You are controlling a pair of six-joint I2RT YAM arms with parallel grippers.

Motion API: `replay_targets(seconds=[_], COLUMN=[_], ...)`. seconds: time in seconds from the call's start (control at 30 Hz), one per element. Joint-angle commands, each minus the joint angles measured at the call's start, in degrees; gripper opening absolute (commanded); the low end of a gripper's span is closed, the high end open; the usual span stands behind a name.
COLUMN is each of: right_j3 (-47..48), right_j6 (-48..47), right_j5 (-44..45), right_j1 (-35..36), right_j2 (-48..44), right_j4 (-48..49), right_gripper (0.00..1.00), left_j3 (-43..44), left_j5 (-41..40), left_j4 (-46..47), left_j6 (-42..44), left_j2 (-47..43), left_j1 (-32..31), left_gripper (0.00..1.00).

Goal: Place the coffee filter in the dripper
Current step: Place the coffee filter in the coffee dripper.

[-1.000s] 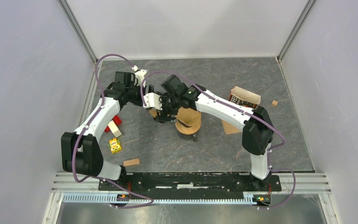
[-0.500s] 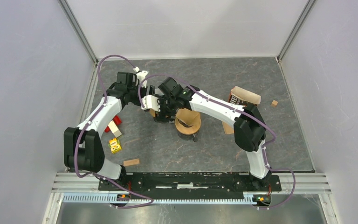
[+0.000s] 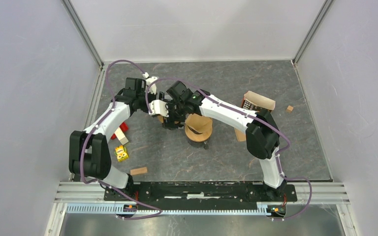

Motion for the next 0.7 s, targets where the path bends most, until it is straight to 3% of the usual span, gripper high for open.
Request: replay_targets(seconds=[0.0, 0.67], right_j3=[2.2, 5.0], right_j6=[-0.8, -0.8], right_j5=[0.0, 0.6], right_j1=[-0.3, -0.2], right_j2=[1.2, 0.1], right_j4=[-0.2, -1.5], right_gripper=[0.82, 0.83], left_j3=[-0.3, 2.7], left_j5=[0.6, 0.9], left_j4=[2.0, 0.6], left_j6=[2.9, 3.2], left_j2=[1.0, 0.1], left_j1=[-0.2, -0.2], left_gripper=[0.79, 0.8])
